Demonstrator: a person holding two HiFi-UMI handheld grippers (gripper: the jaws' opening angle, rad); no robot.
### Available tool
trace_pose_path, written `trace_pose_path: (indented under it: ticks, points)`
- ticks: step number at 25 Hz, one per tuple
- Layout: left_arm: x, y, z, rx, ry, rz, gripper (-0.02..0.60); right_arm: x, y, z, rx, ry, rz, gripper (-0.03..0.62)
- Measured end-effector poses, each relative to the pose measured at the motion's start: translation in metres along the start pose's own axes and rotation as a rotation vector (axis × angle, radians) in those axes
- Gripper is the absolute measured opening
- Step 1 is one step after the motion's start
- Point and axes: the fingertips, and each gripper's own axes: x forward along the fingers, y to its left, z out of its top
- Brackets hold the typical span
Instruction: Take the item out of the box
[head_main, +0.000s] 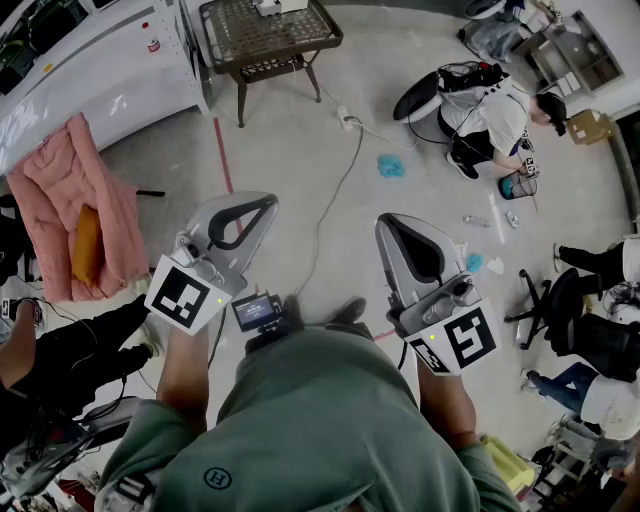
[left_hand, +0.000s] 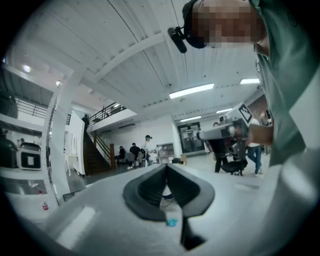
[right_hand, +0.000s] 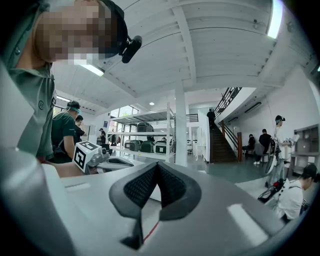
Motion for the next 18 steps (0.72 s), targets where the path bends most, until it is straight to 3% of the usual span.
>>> trace_pose_path:
  ticks: [18]
  points:
    - [0.003, 0.032, -0.003, -0.005, -0.023, 0.02, 0.005, 0.026, -0.011, 0.005, -0.003, -0.003, 0.007, 0.006]
